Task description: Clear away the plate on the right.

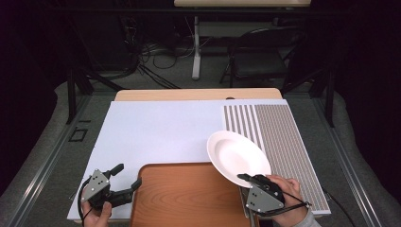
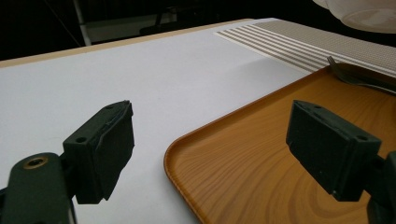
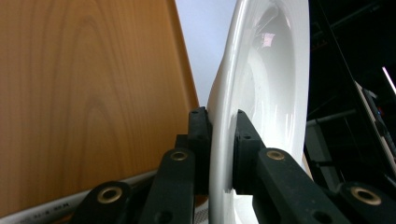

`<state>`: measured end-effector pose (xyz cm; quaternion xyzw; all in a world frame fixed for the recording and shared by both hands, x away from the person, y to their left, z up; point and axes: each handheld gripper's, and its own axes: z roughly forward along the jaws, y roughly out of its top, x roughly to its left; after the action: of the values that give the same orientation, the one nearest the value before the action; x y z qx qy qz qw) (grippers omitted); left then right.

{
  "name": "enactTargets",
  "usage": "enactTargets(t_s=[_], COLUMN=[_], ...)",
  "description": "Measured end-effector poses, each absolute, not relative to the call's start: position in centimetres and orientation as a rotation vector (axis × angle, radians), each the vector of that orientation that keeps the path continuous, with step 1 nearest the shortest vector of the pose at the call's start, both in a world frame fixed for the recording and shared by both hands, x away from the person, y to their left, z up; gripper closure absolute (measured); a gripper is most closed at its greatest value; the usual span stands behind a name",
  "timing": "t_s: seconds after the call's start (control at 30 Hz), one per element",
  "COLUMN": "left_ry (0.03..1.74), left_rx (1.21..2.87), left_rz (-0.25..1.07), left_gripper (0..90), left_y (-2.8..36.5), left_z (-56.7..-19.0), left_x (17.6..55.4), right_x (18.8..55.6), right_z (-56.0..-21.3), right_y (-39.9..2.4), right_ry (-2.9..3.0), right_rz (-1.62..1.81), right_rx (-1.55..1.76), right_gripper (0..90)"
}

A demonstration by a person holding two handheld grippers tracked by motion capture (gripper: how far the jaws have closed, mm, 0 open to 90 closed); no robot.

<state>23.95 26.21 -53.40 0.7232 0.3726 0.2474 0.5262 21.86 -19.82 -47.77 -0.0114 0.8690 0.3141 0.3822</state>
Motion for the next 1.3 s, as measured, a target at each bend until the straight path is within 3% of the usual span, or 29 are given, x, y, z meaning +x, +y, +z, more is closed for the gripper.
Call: enactTargets(t_s=[0.7, 1.3], left_ry=[0.895, 0.892], left_rx=[1.726, 1.728], left_rz=[0.592, 0.590], left_gripper=[15.3, 15.3], left_y=[26.2, 26.2], left_z=[-53.4, -53.4], left_x=[23.9, 24.0], right_x=[19.4, 18.1], right_z=[-48.0, -51.2], right_y=[-14.6, -12.0], right_ry=[2.239, 2.339], right_rz=[0.854, 0.867], right_rx=[-0.247, -0.317], right_gripper=[81.3, 81.2])
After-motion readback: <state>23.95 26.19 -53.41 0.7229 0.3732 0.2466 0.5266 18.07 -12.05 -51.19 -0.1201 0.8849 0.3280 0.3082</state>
